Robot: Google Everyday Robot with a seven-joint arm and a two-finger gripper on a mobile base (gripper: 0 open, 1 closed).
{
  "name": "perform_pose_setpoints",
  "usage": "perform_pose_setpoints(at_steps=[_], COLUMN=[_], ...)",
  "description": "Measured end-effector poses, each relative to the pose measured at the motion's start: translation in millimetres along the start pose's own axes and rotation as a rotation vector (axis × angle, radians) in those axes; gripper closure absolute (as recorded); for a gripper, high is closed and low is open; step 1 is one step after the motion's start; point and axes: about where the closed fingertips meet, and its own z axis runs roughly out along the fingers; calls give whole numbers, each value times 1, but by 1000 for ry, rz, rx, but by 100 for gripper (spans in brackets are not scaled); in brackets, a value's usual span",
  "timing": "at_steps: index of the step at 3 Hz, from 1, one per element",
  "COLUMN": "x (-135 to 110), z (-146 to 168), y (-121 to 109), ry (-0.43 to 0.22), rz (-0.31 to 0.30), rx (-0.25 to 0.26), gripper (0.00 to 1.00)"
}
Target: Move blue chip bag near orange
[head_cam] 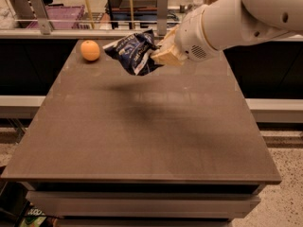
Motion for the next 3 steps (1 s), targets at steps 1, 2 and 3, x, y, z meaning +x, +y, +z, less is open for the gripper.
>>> perform_pose_setpoints(at_steps=[1,2,3], x=[-2,-6,-11], z=[1,14,31], y=[-2,-17,-33], ry=[0,-13,-36], rz=[-4,-19,-26], rx=[2,1,13], gripper=[100,100,100])
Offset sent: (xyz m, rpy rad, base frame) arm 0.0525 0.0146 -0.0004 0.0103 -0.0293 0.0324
